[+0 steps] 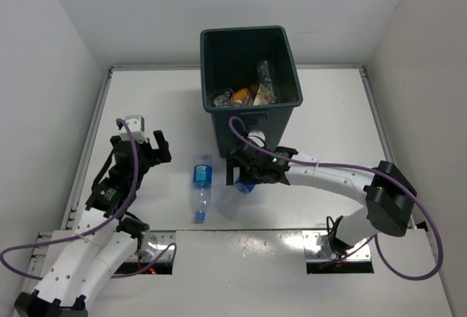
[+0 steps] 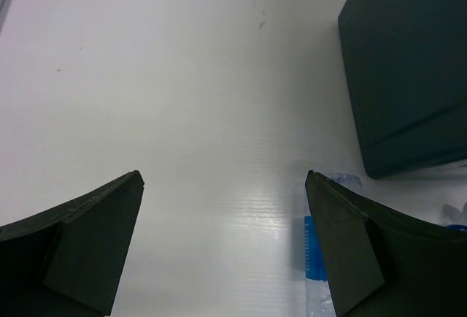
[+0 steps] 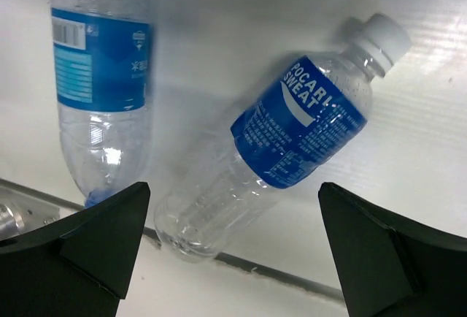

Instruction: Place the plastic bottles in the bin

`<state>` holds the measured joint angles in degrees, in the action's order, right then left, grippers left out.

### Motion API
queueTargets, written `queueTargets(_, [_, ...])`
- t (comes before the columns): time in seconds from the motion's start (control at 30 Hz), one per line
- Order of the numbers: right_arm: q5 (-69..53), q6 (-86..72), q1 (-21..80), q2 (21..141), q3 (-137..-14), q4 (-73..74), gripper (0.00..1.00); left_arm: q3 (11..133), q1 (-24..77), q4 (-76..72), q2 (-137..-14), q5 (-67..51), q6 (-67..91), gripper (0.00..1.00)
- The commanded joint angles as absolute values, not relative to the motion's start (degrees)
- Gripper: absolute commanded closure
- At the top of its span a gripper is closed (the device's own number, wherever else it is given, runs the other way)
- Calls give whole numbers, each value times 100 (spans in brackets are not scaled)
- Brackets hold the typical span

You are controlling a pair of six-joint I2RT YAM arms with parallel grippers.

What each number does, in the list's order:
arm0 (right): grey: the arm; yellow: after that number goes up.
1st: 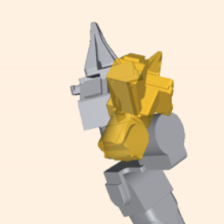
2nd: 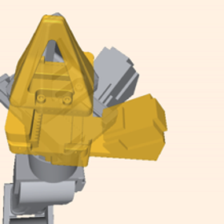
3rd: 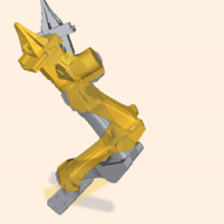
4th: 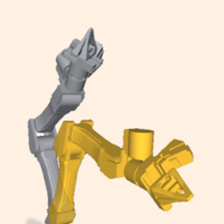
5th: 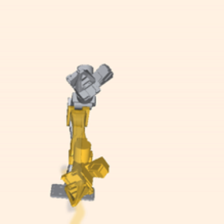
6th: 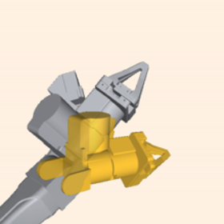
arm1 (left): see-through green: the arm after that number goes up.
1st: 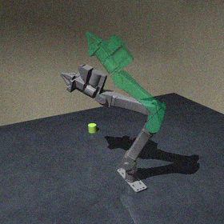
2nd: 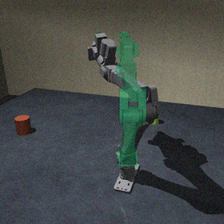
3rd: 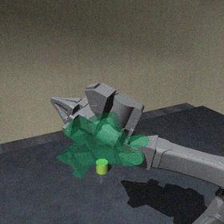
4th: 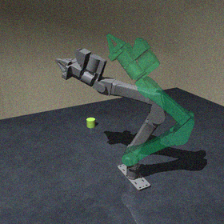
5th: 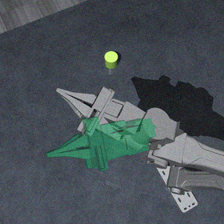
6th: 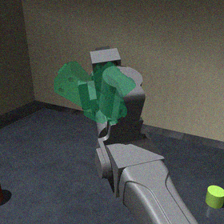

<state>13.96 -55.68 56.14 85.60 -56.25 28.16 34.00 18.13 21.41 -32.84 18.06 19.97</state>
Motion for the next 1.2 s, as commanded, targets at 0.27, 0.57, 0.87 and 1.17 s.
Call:
queueTargets(0.27, [749, -6768, 5152, 8911, -4932, 2367, 0, 3586, 2082, 2162, -3103, 2285, 2039, 0])
queueTargets(0.57, [53, -6531, 4896, 9290, -4422, 1530, 25, 3586, 2188, 2162, -3164, 2408, 2039, 0])
queueTargets(0.87, [361, -4804, 5536, 8570, -4631, 1397, 86, 3586, 2188, 2162, -3164, 2408, 2039, 0])
queueTargets(1.17, [-853, -1453, 6372, 7392, -5772, 2345, 100, 3586, 2188, 2162, -3111, 2408, 2039, 0])
